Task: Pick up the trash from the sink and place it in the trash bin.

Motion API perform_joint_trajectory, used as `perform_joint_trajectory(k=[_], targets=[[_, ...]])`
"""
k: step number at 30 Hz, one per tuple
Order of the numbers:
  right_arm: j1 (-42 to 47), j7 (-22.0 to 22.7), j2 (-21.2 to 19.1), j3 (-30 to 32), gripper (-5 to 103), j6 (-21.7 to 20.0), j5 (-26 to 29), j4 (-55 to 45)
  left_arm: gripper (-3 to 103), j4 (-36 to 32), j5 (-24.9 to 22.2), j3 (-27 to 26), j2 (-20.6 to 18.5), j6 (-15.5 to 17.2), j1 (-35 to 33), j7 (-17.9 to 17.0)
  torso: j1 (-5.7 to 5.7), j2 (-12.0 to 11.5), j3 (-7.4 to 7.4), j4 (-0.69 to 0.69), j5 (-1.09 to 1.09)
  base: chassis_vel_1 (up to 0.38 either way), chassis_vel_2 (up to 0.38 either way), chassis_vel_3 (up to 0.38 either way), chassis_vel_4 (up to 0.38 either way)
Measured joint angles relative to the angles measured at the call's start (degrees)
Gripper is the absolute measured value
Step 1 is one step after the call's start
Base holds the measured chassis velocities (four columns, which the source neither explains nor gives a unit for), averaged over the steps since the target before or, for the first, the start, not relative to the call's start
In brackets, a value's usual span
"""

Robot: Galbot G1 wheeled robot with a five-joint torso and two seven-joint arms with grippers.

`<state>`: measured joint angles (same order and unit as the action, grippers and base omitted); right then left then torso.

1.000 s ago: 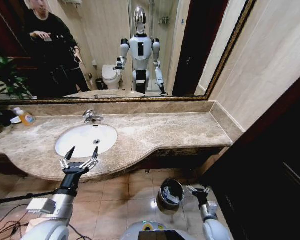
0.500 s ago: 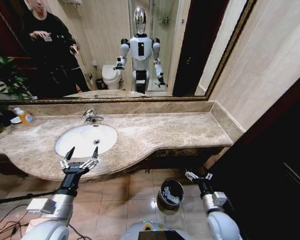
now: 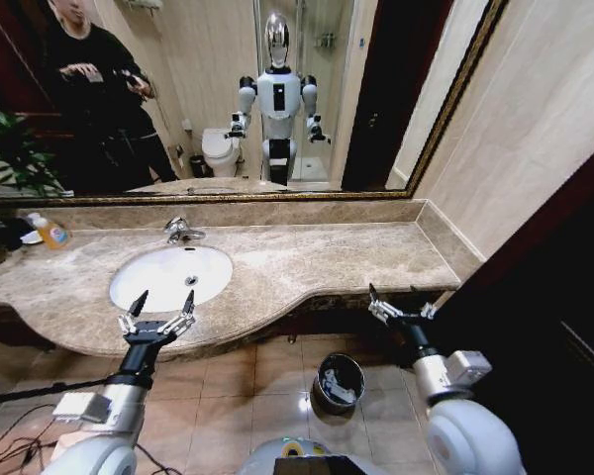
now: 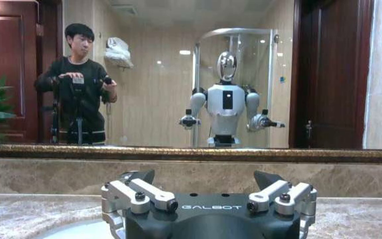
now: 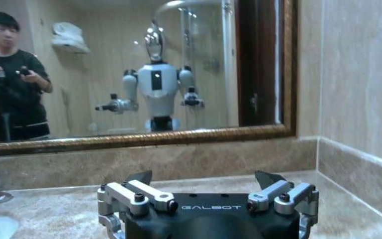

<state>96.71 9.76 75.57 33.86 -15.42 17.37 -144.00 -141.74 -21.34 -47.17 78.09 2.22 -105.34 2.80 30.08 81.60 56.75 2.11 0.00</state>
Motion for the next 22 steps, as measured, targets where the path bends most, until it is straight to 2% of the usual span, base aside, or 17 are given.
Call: perform_joint_trajectory(k=[7,22], targets=[[-0.6,-0.6,-1.3,1.3,100,1.0,0.8,0.3,100,0.0,0.0,0.0,0.0,0.0,0.0,0.0,0.00,0.0,0.00,0.00,0.00,0.000,0.000,0.000,0.000],[-0.7,-0.7,-1.4,1.2,100,1.0,0.8,0.7,100,0.0,0.0,0.0,0.0,0.0,0.0,0.0,0.00,0.0,0.00,0.00,0.00,0.000,0.000,0.000,0.000]])
